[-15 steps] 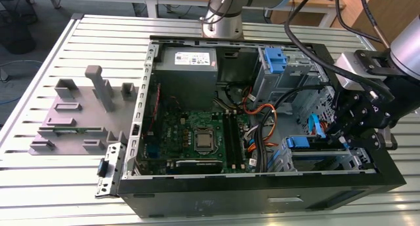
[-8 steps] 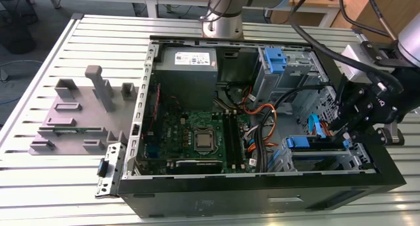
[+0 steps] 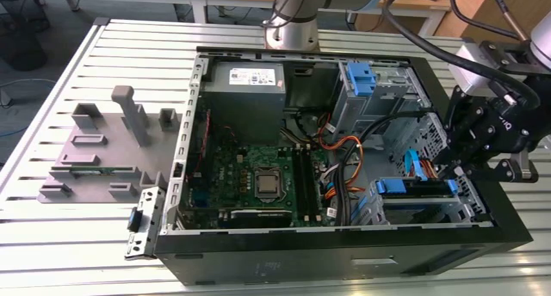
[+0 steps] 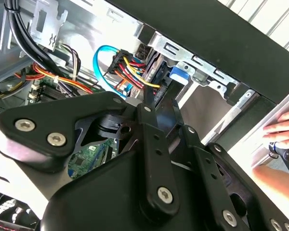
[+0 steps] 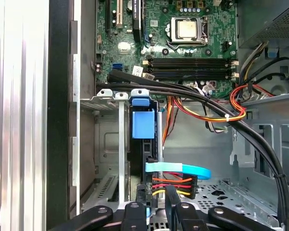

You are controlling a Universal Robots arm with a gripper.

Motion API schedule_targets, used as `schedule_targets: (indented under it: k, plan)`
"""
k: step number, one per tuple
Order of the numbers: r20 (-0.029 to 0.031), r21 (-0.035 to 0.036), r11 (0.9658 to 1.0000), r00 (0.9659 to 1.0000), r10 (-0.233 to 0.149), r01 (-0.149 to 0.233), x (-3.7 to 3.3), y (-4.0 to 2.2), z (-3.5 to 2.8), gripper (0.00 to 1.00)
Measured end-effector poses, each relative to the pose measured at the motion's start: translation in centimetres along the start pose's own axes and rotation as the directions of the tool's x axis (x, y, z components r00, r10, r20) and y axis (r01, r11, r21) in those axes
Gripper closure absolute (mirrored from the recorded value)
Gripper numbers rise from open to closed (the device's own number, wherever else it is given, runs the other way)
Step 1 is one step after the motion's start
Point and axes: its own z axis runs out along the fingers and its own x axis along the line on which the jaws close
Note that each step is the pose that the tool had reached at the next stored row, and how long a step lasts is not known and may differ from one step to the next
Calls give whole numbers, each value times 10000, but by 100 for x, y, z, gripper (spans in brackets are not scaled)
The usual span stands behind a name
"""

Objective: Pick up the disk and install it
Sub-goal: 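Insert the second disk wire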

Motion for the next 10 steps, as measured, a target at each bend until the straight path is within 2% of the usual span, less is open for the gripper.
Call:
schedule_targets:
  k: [5, 10]
  plan:
    - [0, 0, 10000, 10000, 0, 0, -25, 1, 1, 70]
    - [-2, 0, 10000, 10000, 0, 0, -82, 2, 2, 70]
